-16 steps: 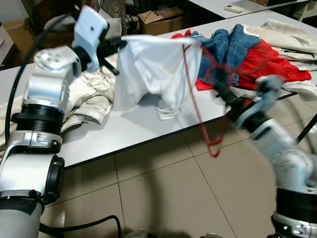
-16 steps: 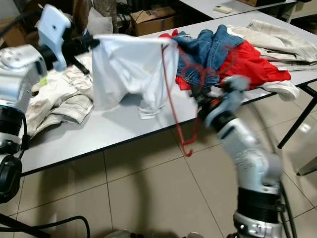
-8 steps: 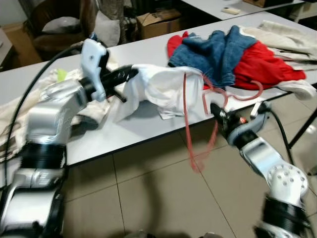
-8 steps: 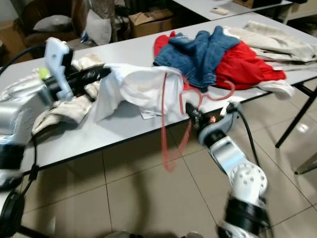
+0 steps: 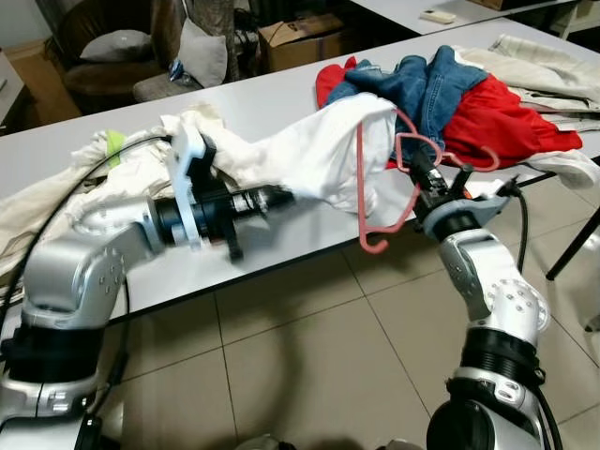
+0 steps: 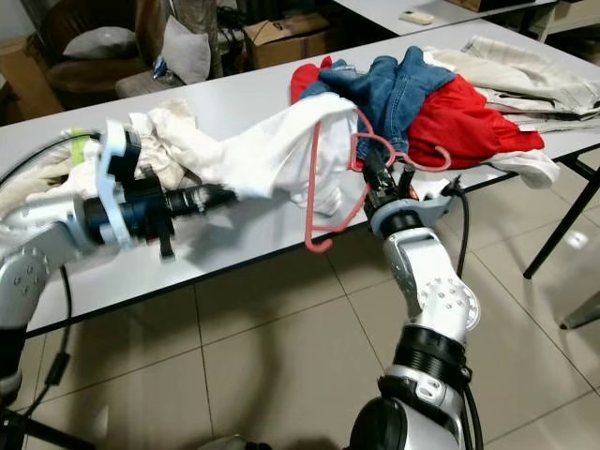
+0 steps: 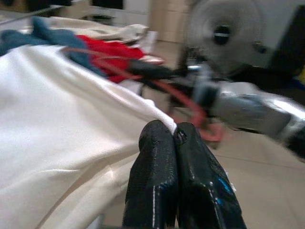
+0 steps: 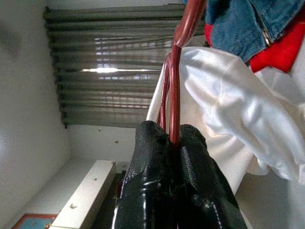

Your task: Hang hanger

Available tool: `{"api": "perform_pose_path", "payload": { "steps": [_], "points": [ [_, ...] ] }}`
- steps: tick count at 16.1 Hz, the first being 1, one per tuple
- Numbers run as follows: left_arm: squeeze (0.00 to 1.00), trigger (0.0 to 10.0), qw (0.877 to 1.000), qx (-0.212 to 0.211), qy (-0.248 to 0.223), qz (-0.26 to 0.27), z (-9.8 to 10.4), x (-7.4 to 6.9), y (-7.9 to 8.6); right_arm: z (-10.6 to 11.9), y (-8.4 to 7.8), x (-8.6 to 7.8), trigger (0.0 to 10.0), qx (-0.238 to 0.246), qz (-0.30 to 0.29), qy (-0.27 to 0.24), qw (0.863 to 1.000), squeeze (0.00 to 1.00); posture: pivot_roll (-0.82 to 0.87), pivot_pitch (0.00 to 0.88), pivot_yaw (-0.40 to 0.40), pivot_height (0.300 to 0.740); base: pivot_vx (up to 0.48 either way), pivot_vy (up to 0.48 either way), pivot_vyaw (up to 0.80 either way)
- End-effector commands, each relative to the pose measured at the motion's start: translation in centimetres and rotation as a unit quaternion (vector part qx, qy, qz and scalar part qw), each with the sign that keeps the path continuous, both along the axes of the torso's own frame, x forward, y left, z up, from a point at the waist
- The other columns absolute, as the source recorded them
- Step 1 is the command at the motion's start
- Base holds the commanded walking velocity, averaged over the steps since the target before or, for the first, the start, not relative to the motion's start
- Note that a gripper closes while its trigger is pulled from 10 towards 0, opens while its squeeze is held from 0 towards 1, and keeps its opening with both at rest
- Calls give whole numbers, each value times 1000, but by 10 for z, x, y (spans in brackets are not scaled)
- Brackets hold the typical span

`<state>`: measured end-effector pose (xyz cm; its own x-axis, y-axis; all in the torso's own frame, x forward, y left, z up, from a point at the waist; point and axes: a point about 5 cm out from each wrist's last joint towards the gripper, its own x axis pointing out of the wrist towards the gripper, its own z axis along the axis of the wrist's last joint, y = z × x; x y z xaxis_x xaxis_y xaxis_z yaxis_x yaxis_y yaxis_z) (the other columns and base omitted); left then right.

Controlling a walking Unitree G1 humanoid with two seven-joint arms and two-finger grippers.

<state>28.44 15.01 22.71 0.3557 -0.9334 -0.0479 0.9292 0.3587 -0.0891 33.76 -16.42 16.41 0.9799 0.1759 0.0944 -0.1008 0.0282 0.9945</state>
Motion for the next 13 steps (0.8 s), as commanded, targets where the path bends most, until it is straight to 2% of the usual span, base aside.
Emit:
{"api": "perform_pose_path", "payload": {
  "steps": [1,2,5,8,10,13],
  "points": [
    [0,0,999,22,-3,-26,1,-8,0,6,-5,6,10000,32,-26,0,999,0,-90,0,123,740,0,0,0],
    [0,0,998,59,6,-32,-9,-12,2,9,-6,11,10000,63,-38,0,997,0,-88,0,123,740,0,0,0],
    [0,0,994,98,11,-37,-22,-15,0,16,-3,20,10000,90,-43,-9,995,0,-88,0,123,740,0,0,0],
    [0,0,993,100,-4,-62,-20,-20,-9,18,1,27,10000,70,-42,-3,997,0,-88,0,121,740,0,0,0],
    [0,0,993,92,-18,-65,-16,-18,-15,16,5,31,10000,50,-38,7,998,0,-88,0,121,740,0,0,0],
    [0,0,992,89,-19,-87,-16,-22,-23,13,9,34,10000,39,-35,17,998,0,-87,0,119,740,0,0,0]
  ]
}}
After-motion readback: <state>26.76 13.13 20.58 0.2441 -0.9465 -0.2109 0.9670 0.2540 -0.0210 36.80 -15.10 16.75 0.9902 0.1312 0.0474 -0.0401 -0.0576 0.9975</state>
